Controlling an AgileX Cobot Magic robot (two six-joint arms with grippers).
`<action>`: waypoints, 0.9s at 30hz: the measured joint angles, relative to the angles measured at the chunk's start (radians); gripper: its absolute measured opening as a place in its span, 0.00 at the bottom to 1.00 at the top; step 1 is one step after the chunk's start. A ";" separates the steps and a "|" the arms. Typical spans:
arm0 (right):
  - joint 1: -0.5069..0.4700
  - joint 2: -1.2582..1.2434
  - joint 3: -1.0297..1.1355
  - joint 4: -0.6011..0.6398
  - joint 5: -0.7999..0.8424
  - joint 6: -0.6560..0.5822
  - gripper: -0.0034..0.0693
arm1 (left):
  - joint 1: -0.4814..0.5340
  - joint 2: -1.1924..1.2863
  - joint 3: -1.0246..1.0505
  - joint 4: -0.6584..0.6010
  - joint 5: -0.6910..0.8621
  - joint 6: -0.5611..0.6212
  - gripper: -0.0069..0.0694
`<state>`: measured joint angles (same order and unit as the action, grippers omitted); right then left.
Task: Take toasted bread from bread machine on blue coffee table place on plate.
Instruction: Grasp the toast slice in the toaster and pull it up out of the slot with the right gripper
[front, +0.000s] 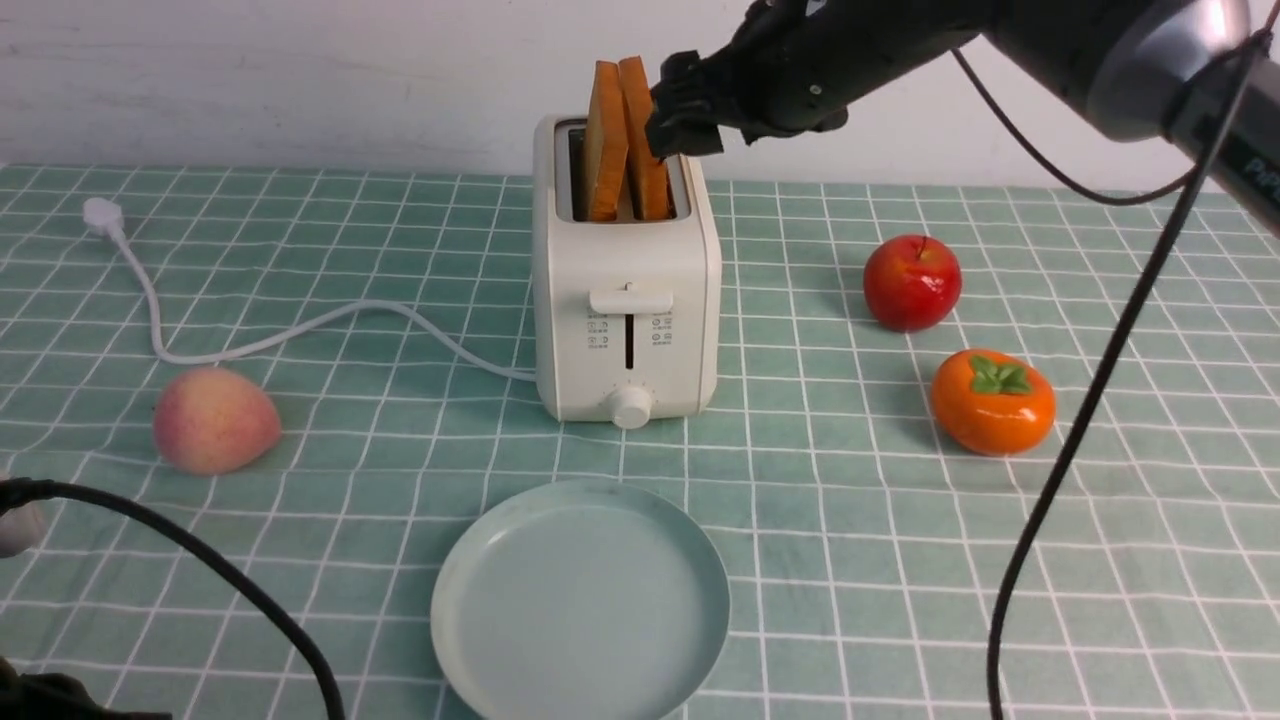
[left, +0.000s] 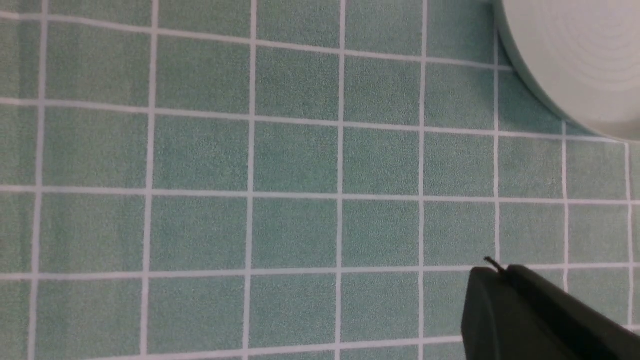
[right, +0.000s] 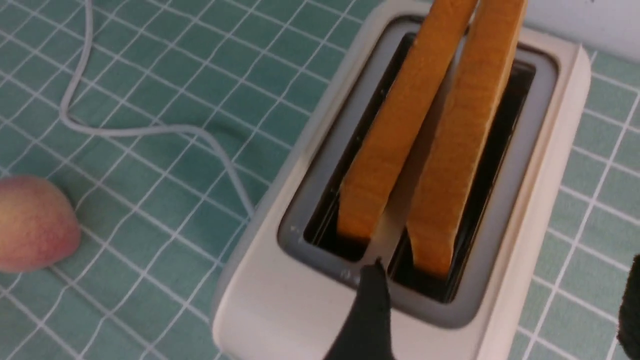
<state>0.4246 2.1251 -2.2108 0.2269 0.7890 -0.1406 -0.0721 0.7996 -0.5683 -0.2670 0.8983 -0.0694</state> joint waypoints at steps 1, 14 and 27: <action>0.000 0.003 0.000 -0.002 -0.011 0.000 0.88 | 0.000 0.000 0.000 0.000 -0.001 0.000 0.07; 0.009 0.082 0.000 0.031 -0.190 -0.011 0.73 | 0.000 0.000 0.000 -0.001 -0.006 0.000 0.07; 0.010 0.078 -0.001 0.035 -0.184 -0.022 0.73 | 0.000 0.000 0.000 0.002 -0.033 0.000 0.07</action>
<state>0.4346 2.2027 -2.2120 0.2617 0.6047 -0.1624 -0.0721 0.7996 -0.5683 -0.2650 0.8655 -0.0694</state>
